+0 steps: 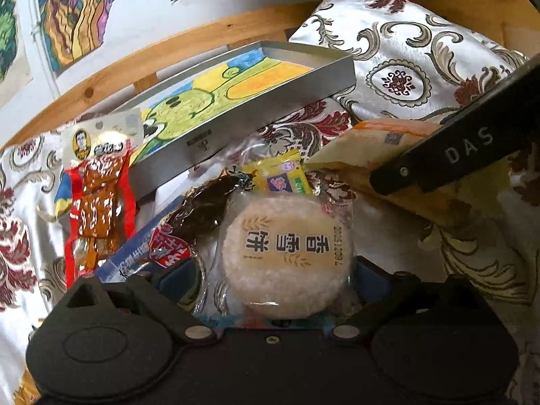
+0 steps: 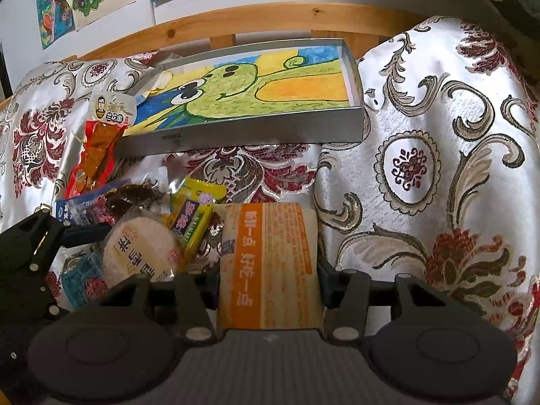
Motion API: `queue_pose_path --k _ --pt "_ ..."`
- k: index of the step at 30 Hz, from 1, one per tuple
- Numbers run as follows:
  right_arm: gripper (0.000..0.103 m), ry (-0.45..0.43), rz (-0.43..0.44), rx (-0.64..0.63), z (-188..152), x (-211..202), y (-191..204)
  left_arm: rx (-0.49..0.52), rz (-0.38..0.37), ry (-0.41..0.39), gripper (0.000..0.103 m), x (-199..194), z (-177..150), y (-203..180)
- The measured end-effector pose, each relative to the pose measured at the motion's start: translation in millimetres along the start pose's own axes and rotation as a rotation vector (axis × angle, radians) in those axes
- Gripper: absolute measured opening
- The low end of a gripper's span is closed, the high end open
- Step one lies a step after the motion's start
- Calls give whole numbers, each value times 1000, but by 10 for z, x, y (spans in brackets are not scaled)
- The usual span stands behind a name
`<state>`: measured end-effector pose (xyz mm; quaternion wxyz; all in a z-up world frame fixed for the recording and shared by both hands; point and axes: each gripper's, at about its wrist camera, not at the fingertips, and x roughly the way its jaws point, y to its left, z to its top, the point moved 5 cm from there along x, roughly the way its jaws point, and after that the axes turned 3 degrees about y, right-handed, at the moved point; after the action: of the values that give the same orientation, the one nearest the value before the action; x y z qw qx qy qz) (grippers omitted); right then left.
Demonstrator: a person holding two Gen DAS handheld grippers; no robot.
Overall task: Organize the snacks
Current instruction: 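Grasp the round rice cake pack with the left tool while the right tool holds the bread, then carry both packs into the grey tray and open both tools to release them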
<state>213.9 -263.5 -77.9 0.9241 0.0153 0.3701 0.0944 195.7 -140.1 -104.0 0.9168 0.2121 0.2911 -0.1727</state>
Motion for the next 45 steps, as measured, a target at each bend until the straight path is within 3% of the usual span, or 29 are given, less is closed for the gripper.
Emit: queue_pose_path --k 5,7,10,16,21,33,45 --pt "62 17 1 -6 -16 96 31 12 11 -10 94 18 19 -31" --pt "62 19 -1 -8 -22 100 35 7 -15 -13 85 13 24 -29" --pt "62 23 -1 -5 -32 83 35 7 -43 -17 79 -13 20 -31" --pt "58 44 -7 -20 -59 64 55 -8 -65 -23 74 -80 -2 1" --pt "54 41 -12 -45 -69 36 81 -40 -37 -31 74 -167 22 51" --pt "52 -114 -89 -228 -43 -275 283 -95 75 -95 74 -527 238 191" --pt "52 -275 -160 -165 160 -353 167 -192 136 -179 74 -602 721 401"
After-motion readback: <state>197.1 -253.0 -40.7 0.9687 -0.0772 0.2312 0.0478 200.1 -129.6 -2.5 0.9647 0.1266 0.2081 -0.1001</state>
